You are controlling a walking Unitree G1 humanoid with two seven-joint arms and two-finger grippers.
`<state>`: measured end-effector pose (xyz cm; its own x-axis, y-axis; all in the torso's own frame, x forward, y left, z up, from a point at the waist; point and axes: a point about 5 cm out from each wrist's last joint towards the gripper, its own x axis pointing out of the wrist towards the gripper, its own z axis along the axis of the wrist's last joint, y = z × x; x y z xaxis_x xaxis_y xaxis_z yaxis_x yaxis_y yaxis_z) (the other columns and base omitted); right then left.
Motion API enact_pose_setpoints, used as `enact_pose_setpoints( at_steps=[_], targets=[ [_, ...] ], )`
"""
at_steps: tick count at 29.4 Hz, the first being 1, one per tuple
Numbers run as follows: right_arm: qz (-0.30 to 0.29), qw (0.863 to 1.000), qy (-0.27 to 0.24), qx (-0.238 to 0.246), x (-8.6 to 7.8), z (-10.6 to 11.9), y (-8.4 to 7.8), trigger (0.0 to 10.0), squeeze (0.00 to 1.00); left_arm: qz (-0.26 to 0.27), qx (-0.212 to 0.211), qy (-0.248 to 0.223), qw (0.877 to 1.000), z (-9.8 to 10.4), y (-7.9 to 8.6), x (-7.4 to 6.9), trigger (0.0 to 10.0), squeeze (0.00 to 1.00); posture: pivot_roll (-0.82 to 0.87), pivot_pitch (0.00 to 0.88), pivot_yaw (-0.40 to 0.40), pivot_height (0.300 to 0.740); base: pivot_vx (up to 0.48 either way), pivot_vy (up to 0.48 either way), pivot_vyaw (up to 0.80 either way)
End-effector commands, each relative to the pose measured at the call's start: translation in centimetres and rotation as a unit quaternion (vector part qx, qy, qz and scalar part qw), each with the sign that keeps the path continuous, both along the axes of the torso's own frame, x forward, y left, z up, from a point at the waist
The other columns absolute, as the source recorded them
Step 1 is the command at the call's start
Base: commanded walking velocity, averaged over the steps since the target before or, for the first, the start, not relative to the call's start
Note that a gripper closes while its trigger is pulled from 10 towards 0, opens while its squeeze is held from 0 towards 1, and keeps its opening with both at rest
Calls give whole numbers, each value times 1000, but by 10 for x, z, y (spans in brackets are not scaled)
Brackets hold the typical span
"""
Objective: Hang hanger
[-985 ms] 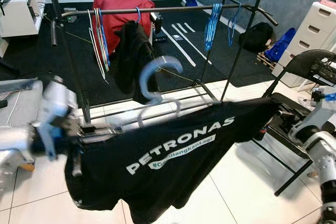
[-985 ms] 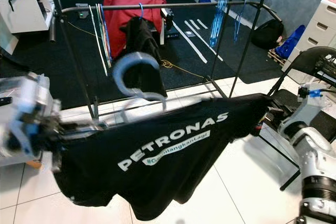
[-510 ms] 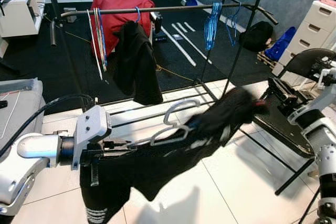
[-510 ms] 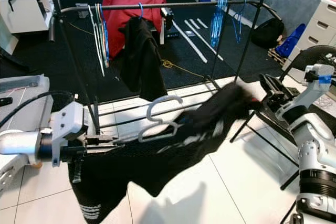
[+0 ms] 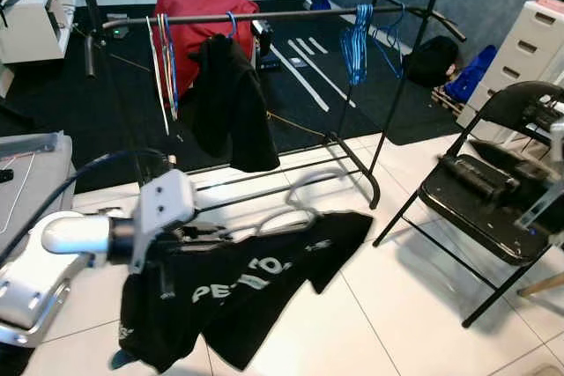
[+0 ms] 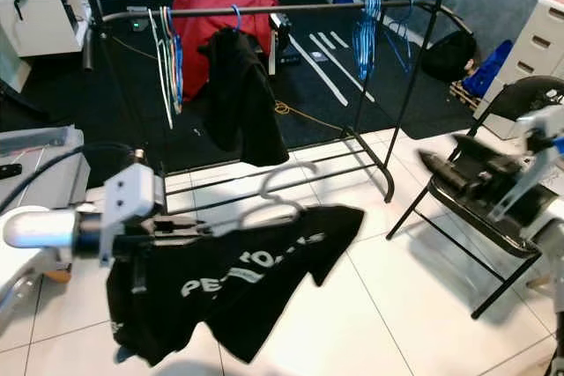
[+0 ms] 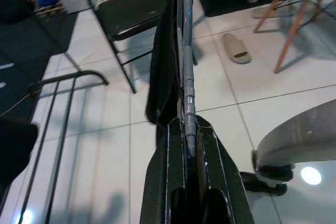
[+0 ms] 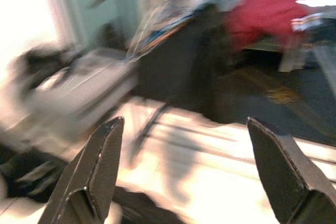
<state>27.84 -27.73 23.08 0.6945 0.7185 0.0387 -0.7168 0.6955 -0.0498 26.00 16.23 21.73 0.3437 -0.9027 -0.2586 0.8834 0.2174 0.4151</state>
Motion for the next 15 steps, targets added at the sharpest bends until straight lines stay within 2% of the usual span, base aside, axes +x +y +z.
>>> enact_pose_setpoints(
  at_steps=[1,2,3,4,8,9,12,13,15],
  targets=[
    [68,997,22,-25,-7,-4,17,10000,0,-29,-2,-11,1000,4,-11,-3,10000,0,-15,71,-73,740,0,0,0],
    [108,992,40,-58,-11,-9,26,10000,0,-42,-3,-12,999,4,-17,-4,10000,0,-20,67,-72,740,0,0,0],
    [108,992,40,-58,-11,-9,26,10000,0,-42,-3,-12,999,4,-17,-4,10000,0,-20,67,-72,740,0,0,0],
    [131,986,53,-91,-13,-12,31,10000,0,-53,-6,-12,998,4,-21,-4,10000,0,-22,66,-72,740,0,0,0],
    [163,962,80,-204,-12,-17,31,10000,0,-74,-11,-21,997,8,-31,-3,10000,0,-26,59,-71,740,0,0,0],
    [163,962,80,-204,-12,-17,31,10000,0,-74,-11,-21,997,8,-31,-3,10000,0,-26,59,-71,740,0,0,0],
    [177,944,80,-268,-10,-6,27,10000,0,-90,-19,-27,995,13,-38,-3,10000,0,-30,53,-71,740,0,0,0],
    [177,944,80,-268,-10,-6,27,10000,0,-90,-19,-27,995,13,-38,-3,10000,0,-30,53,-71,740,0,0,0],
    [184,935,82,-293,-12,0,25,10000,0,-95,-22,-29,995,14,-40,-3,10000,0,-30,53,-71,740,0,0,0]
  ],
)
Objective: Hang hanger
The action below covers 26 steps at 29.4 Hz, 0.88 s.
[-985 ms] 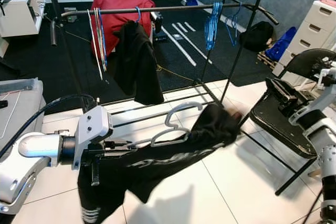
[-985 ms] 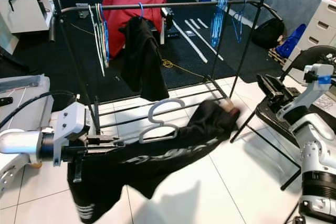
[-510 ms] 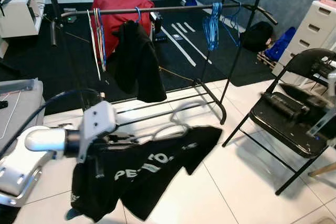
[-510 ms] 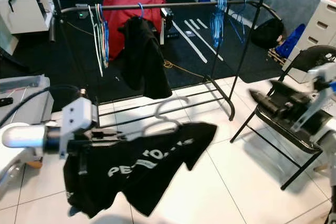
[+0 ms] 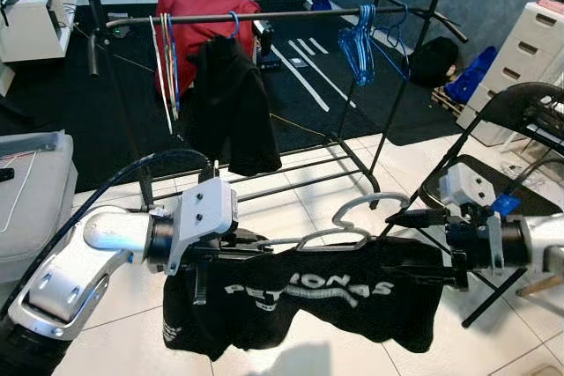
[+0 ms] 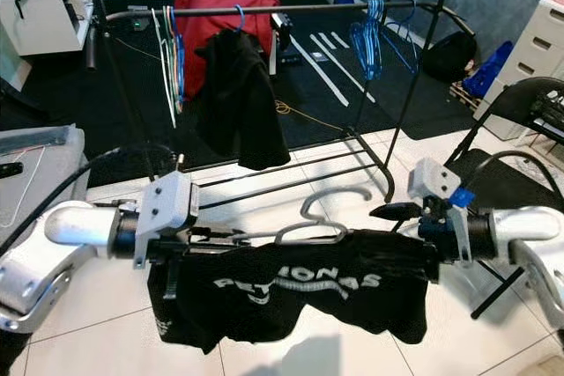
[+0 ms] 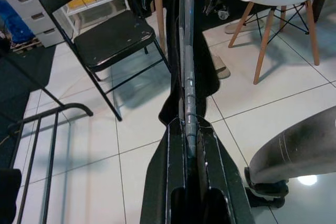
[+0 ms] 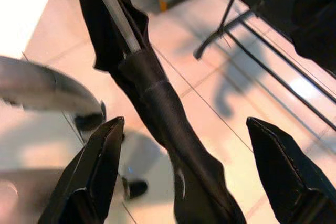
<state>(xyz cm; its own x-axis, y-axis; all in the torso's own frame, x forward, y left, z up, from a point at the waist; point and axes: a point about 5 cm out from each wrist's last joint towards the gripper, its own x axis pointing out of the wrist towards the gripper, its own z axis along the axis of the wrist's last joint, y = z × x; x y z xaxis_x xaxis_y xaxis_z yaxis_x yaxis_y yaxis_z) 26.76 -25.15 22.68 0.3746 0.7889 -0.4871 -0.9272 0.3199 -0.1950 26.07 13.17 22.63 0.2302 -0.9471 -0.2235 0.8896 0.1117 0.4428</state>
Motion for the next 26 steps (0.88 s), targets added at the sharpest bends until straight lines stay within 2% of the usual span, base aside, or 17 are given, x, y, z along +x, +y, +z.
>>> enact_pose_setpoints(
  at_steps=[1,4,5,6,7,13,18,26],
  targets=[
    [12,1000,-2,-24,-1,4,-1,10000,0,-29,-9,-11,999,5,-10,-4,10000,0,-30,53,-71,740,0,0,0],
    [25,999,0,-41,-2,7,-1,10000,0,-33,-13,-11,999,6,-11,-5,10000,0,-35,46,-72,740,0,0,0],
    [33,998,0,-54,-2,6,-1,8314,0,-34,-14,-12,999,6,-12,-5,10000,0,-36,44,-74,740,0,0,0],
    [33,998,0,-54,-2,6,-1,8314,0,-34,-14,-12,999,6,-12,-5,10000,0,-36,44,-74,740,0,0,0],
    [35,997,-5,-61,1,5,0,0,0,-35,-16,-13,999,6,-12,-5,10000,0,-36,44,-74,740,0,0,0],
    [36,996,-40,-67,13,1,8,0,0,-47,-37,-18,998,14,-15,-7,10000,0,-31,41,-77,740,0,0,0],
    [39,996,-41,-70,14,-2,11,0,0,-51,-45,-20,997,17,-16,-8,10000,0,-31,41,-77,740,0,0,0],
    [46,997,-53,-25,16,6,15,0,0,-59,-60,-16,996,21,-15,-11,10000,0,-27,51,-76,740,0,0,0]
  ],
)
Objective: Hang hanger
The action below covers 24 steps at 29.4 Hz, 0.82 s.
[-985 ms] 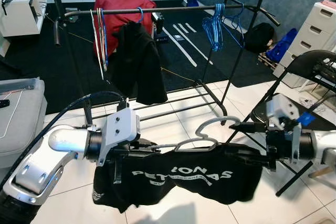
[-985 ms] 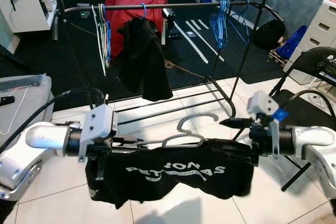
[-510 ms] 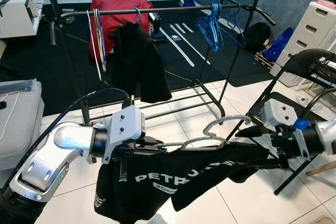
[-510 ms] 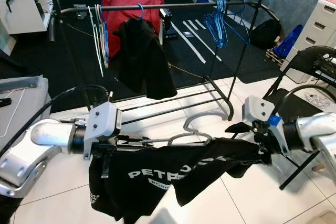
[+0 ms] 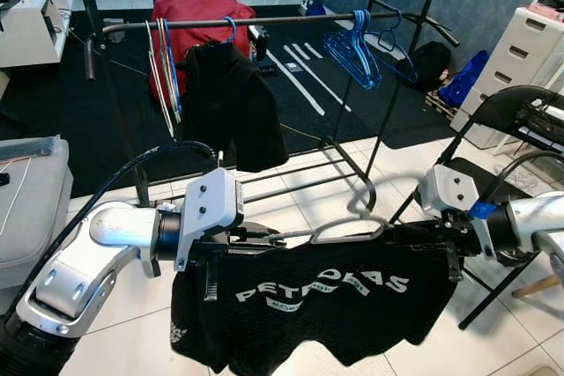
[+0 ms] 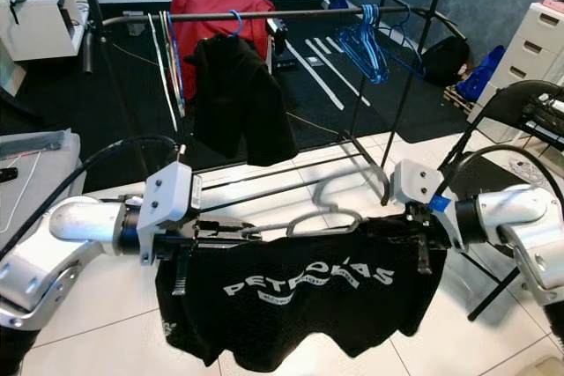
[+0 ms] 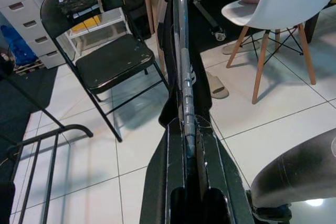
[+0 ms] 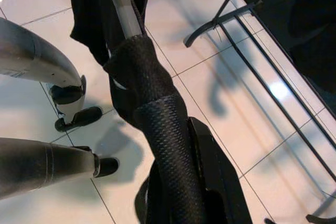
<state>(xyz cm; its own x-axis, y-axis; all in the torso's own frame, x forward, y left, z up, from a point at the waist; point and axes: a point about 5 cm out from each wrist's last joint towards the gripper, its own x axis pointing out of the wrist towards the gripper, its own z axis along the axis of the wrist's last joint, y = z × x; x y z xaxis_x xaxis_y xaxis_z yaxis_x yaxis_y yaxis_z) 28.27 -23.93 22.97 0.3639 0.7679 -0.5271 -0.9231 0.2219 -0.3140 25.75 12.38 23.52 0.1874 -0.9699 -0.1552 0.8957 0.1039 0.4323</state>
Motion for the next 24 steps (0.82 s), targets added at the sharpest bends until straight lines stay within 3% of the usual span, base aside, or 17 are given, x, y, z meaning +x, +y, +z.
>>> enact_pose_setpoints(
  at_steps=[1,5,6,7,13,20,24],
  targets=[
    [9,999,-4,38,0,7,3,0,0,-33,-23,-18,999,12,-6,-7,10000,0,-27,51,-76,740,0,0,0],
    [10,998,-10,69,0,16,1,0,0,-17,-22,-19,999,11,-2,-3,10000,0,-27,51,-76,740,0,0,0],
    [11,996,-14,88,-1,22,-1,0,0,4,-23,-20,1000,13,6,2,10000,0,-31,56,-73,740,0,0,0],
    [12,995,-15,101,-3,27,-2,0,0,26,-34,-14,999,16,16,8,10000,1000,-31,58,-74,740,0,0,0],
    [15,993,-13,112,-8,30,-6,0,0,39,-55,9,998,25,36,9,10000,1000,-33,62,-75,740,0,0,0],
    [11,993,-8,116,-9,29,-7,0,0,55,-81,-2,995,33,53,8,10000,1000,-33,67,-77,740,0,0,0],
    [7,992,-7,125,-11,30,-10,0,0,84,-119,-14,989,40,68,11,10000,1000,-32,72,-78,740,0,0,0]
  ],
)
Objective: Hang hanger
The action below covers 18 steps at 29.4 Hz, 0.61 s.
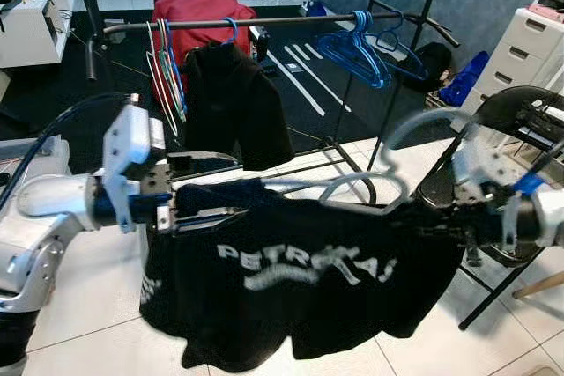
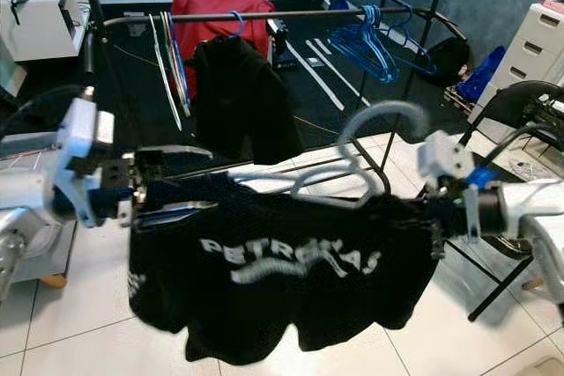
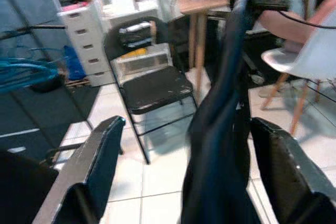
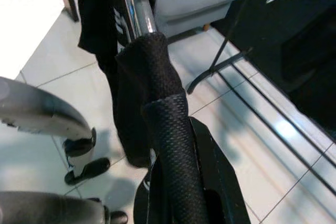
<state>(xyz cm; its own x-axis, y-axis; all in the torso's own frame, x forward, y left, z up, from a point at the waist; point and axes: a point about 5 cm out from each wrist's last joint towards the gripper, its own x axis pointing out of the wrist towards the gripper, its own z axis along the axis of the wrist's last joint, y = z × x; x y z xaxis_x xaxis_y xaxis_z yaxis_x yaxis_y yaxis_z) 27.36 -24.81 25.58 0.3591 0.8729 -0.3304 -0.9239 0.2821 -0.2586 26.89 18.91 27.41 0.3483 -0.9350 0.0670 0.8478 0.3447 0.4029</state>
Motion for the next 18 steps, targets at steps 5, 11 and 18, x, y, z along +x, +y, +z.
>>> enact_pose_setpoints(
  at_steps=[5,11,18],
  targets=[
    [-20,999,-10,38,-7,11,-11,0,0,55,-91,-1,994,8,41,0,10000,0,-34,78,-76,740,0,0,0],
    [-30,999,-12,42,-9,13,-15,0,0,62,-132,12,989,3,54,-3,10000,0,-36,79,-72,740,0,0,0],
    [-40,997,-21,60,-10,17,-16,0,0,-11,-145,47,988,-8,47,-19,10000,0,-35,72,-70,740,0,0,0]
  ],
)
